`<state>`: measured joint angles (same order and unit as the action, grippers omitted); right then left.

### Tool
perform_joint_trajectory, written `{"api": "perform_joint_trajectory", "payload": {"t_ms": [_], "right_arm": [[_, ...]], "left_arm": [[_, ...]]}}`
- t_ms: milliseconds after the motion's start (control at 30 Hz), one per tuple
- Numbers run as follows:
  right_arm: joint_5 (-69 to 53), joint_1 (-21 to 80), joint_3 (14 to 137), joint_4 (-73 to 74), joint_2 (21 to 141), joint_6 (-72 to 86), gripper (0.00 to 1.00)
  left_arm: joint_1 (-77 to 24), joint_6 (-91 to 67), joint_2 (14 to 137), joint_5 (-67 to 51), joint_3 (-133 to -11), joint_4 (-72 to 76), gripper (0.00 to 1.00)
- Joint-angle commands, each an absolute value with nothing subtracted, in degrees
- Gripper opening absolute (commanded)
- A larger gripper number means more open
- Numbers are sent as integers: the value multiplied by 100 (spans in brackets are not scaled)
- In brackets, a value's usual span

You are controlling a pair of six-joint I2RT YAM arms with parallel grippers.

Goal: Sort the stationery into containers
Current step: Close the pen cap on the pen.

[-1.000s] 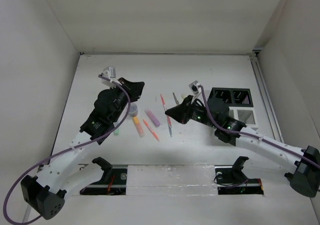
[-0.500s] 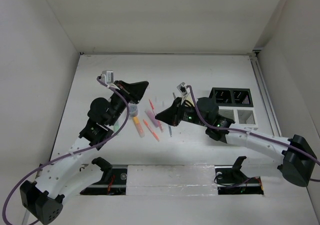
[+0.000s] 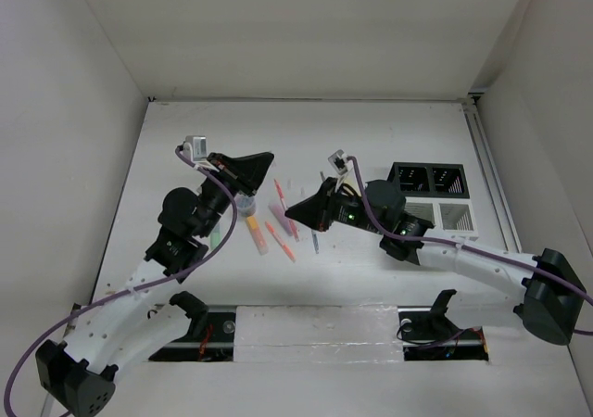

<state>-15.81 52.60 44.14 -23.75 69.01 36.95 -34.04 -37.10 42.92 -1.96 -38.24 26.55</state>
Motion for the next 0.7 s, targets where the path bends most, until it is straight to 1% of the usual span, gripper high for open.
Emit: {"api": "perform_joint_trajectory", "payload": {"t_ms": [0, 667], "right_arm": [[-1468, 5317, 4658, -2821, 6899, 3656, 0], [-1178, 5317, 4834, -2821, 6724, 3542, 0]], "left_arm": [[-3410, -3612, 4148, -247, -3823, 2988, 0], [-3410, -3771, 4324, -237, -3902, 2936, 0]]}}
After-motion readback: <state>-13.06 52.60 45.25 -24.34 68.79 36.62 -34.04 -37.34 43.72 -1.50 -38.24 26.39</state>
